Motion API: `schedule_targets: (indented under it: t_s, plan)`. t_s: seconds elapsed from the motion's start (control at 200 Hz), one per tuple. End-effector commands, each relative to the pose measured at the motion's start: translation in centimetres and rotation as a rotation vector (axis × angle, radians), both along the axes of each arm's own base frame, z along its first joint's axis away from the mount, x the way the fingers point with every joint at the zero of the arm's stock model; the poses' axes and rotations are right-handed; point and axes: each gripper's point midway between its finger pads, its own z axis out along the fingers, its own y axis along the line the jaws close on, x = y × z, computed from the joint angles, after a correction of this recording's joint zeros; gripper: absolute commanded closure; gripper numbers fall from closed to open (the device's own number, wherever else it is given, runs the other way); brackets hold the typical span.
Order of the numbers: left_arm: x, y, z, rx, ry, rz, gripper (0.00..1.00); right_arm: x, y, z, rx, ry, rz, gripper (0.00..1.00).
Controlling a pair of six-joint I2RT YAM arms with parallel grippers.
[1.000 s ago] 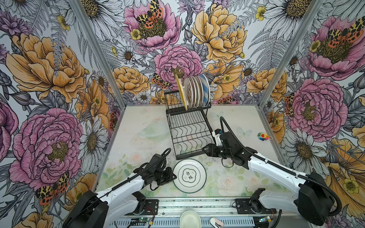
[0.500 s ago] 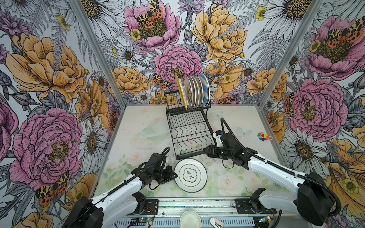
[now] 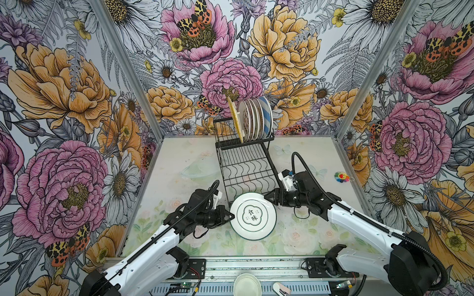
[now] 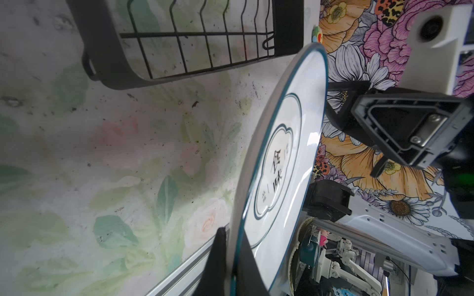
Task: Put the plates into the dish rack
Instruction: 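Grasp the upright white plate's rim with the right gripper beside the left gripper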
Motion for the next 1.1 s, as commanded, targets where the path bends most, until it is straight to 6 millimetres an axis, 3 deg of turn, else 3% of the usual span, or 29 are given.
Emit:
schedule_targets:
  t_s: [0.0,0.285,0.681,0.901,0.976,1.031,1.091]
  plan:
    - [0.4,-1.3,3.9,-0.103,-0.108,-0.067,1.0,-1.5,2.0,2.4,0.12,0.013,0.151,0.29]
    - [1.1,-1.0,5.2,-0.143,-0.141,-0.08,1.0,-2.7,3.2,3.7,0.203,0.037,0.261,0.37]
    - [1.9,-0.9,5.5,-0.159,-0.166,-0.092,1.0,-3.4,4.3,5.2,0.287,0.049,0.326,0.72]
    - [2.5,-0.9,5.2,-0.143,-0.165,-0.092,1.0,-3.2,4.7,5.9,0.31,0.044,0.341,1.0]
    - [2.8,-0.8,5.2,-0.139,-0.164,-0.08,1.0,-2.9,4.8,6.0,0.308,0.042,0.333,1.0]
    - [3.0,-0.5,5.3,-0.135,-0.164,-0.069,0.88,-2.5,4.8,6.4,0.304,0.028,0.319,1.0]
    - [3.2,0.0,5.2,-0.121,-0.159,-0.05,0.6,-1.8,4.8,6.8,0.295,0.007,0.291,1.0]
